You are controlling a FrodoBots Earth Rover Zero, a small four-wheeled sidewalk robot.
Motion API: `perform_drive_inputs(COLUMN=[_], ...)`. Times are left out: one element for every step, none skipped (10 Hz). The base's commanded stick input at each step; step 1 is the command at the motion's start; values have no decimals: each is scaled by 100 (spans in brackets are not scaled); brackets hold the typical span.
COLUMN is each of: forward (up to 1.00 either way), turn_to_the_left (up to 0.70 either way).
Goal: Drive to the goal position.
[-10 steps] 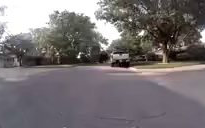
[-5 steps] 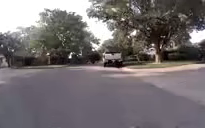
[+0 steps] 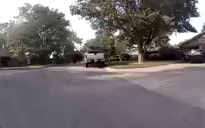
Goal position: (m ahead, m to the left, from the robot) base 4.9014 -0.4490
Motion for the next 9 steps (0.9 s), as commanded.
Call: perform_drive_inputs(forward=[85, 85, 85, 85, 85, 85, 85, 85, 85], turn_to_the_left=[0, 0, 0, 0, 0, 0, 0, 0, 0])
